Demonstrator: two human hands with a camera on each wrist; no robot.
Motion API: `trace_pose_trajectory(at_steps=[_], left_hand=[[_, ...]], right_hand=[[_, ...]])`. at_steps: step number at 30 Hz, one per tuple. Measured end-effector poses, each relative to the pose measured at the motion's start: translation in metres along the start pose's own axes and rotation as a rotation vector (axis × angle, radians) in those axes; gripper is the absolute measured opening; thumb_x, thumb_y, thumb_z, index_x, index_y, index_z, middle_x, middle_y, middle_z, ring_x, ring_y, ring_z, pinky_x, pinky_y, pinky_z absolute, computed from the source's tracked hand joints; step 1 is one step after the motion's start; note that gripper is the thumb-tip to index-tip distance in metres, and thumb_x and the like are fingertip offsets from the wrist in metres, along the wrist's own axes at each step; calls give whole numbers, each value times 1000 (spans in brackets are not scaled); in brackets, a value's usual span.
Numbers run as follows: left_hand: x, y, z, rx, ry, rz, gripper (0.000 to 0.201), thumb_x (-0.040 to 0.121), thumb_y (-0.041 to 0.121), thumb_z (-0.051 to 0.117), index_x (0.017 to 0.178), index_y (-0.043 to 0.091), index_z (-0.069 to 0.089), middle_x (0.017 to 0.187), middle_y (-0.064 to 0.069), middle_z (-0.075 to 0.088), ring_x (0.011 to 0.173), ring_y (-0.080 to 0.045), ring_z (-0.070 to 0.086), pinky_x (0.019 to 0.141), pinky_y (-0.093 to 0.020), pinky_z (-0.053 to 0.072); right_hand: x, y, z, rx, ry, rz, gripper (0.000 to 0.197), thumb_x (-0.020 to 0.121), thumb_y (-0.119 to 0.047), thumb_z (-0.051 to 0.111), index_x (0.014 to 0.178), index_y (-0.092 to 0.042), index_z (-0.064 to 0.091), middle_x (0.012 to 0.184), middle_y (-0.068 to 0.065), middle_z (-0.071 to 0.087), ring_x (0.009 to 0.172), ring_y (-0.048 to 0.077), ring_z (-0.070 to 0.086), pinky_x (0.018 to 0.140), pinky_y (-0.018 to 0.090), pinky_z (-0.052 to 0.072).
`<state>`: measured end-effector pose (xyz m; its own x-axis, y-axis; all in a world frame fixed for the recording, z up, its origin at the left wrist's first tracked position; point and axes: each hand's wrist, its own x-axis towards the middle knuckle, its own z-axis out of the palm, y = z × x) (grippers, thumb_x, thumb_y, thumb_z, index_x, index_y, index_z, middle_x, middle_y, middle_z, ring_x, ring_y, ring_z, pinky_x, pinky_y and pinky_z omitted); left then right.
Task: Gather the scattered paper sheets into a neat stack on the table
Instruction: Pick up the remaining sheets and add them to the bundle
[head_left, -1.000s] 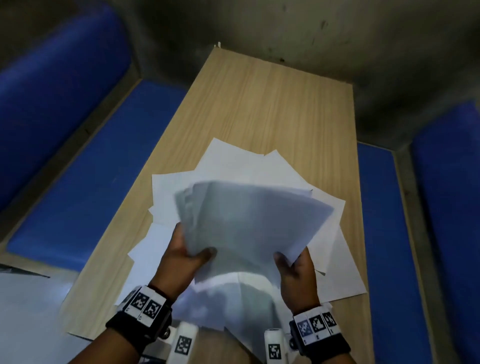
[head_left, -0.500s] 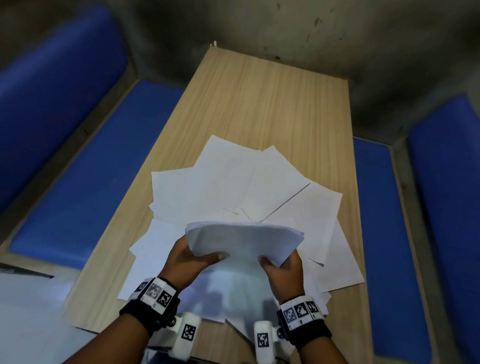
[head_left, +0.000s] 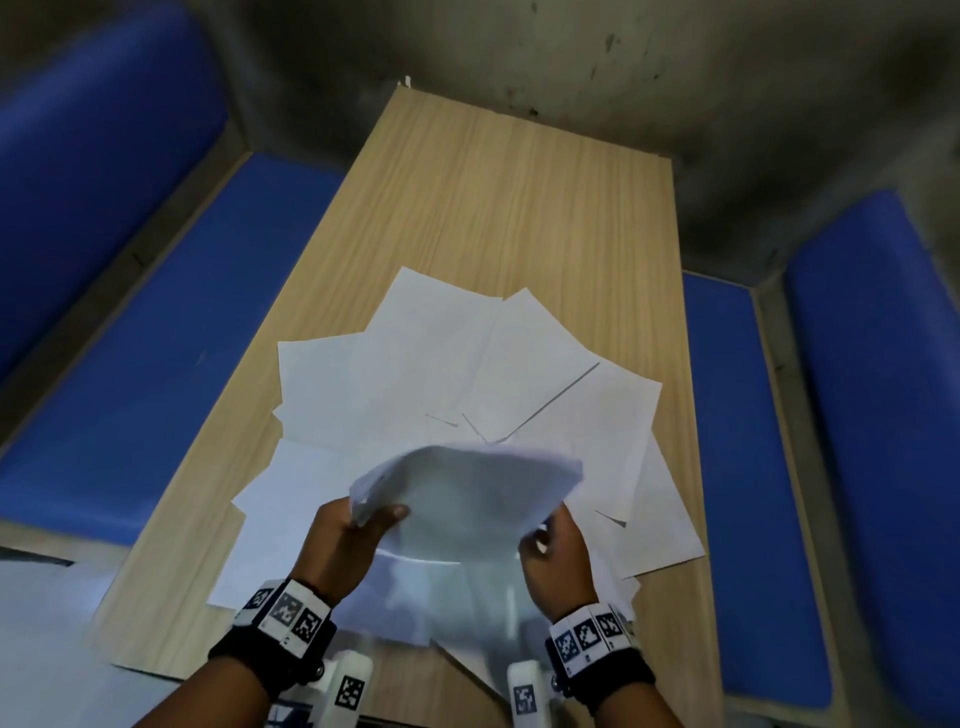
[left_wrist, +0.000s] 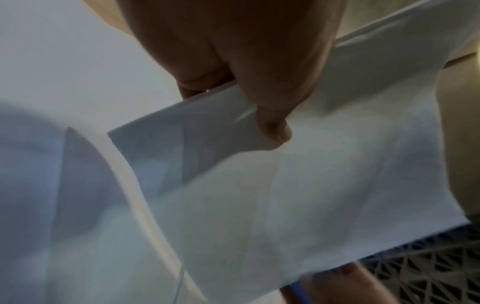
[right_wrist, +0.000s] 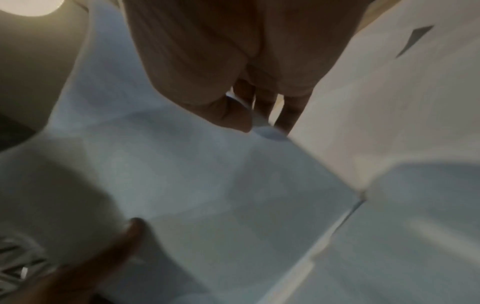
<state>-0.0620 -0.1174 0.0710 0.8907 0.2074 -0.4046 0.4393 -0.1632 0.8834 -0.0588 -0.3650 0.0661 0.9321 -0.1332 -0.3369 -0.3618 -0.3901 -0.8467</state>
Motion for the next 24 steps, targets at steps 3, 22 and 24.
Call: trace_pose_trajectory(at_steps=[3,22,24], left_hand=[[4,5,-15,-95,119,-43,13,81,13,80,81,20,70,71,18,76,75,-1,70,75,-29,50],[21,-32,-110,-169,383,-111,37,83,12,79,116,5,65,112,-13,70,106,-30,64,94,-38,42],[39,-38,-124,-164,409,-128,33,86,7,75,117,1,66,111,-15,70,107,-30,63,96,-40,42]], right_hand=[[28,25,-16,-181,158,120,47,85,10,55,120,-21,57,124,2,58,105,15,57,97,38,52],[89,19,-74,-396,-223,172,18,79,-2,74,72,-15,65,73,3,68,67,17,60,61,27,47],[118,1,-65,-324,-249,131,8,79,-1,75,85,-6,73,85,14,75,75,21,65,69,33,52]])
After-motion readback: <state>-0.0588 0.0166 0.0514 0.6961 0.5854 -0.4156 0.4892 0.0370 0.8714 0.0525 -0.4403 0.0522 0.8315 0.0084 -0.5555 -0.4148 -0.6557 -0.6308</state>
